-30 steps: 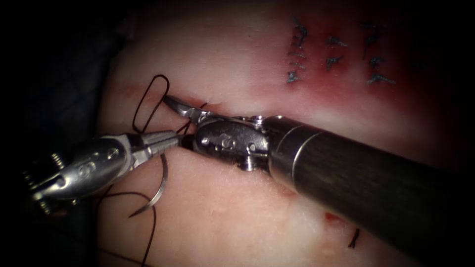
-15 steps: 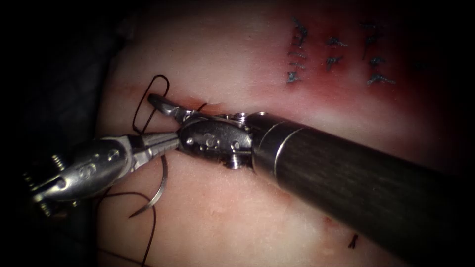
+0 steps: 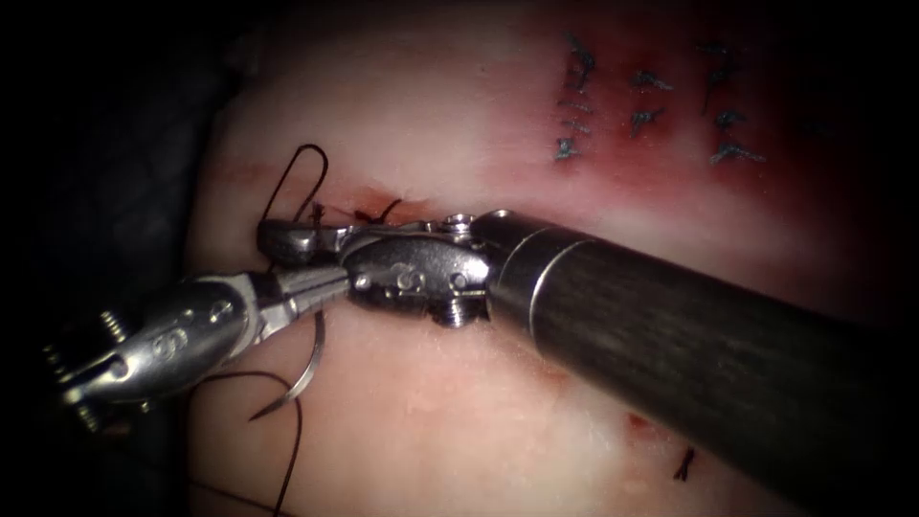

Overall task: Wound Closure
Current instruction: Cut the suture end.

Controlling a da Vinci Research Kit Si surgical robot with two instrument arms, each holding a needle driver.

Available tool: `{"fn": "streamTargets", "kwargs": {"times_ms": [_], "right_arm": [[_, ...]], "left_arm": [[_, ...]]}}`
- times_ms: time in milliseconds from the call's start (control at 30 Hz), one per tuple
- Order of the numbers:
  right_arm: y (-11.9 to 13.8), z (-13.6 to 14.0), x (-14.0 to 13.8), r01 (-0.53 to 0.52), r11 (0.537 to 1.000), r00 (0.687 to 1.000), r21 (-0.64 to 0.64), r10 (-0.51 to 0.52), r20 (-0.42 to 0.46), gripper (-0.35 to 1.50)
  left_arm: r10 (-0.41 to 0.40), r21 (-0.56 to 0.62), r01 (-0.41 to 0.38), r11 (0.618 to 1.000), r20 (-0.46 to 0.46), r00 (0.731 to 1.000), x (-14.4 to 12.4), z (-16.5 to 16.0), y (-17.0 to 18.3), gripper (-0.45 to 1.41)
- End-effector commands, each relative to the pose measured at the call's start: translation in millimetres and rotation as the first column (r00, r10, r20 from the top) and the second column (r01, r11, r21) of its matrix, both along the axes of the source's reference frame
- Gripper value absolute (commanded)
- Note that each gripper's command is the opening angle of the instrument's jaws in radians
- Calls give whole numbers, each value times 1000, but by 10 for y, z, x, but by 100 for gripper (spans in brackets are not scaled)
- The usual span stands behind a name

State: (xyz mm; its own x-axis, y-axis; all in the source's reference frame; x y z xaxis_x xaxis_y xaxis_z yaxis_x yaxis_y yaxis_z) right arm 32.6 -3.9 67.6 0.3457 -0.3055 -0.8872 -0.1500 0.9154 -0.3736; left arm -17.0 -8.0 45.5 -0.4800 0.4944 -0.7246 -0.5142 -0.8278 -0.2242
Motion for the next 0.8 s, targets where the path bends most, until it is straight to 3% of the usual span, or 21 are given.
{"fn": "streamTargets", "kwargs": {"times_ms": [33,133,167,200,233,267,567,800], "right_arm": [[4,7,6,6,1000,1000,2,-6,8,-35],[5,8,4,4,1000,1000,0,-4,8,-35],[7,6,-2,-54,998,999,12,55,-4,81],[7,6,-2,-54,998,999,12,55,-4,81],[9,5,-5,-85,996,996,13,85,0,130],[9,3,-9,-112,994,994,18,112,-6,146],[-18,-28,-85,-151,988,989,40,151,5,148],[-41,-55,-155,-201,979,979,36,200,30,148]], "left_arm": [[5,-7,-5,1000,1,1000,-5,4,5,-35],[7,-6,-7,1000,3,1000,-3,4,5,-35],[10,-6,-10,1000,5,1000,0,3,5,-35],[10,-6,-10,1000,5,1000,0,3,5,-35],[13,-5,-13,1000,7,1000,2,3,5,-35],[15,-3,-15,1000,9,1000,5,2,6,-35],[26,-51,-24,998,41,999,32,-15,34,-35],[23,-104,-19,994,36,999,27,-17,80,-35]]}}
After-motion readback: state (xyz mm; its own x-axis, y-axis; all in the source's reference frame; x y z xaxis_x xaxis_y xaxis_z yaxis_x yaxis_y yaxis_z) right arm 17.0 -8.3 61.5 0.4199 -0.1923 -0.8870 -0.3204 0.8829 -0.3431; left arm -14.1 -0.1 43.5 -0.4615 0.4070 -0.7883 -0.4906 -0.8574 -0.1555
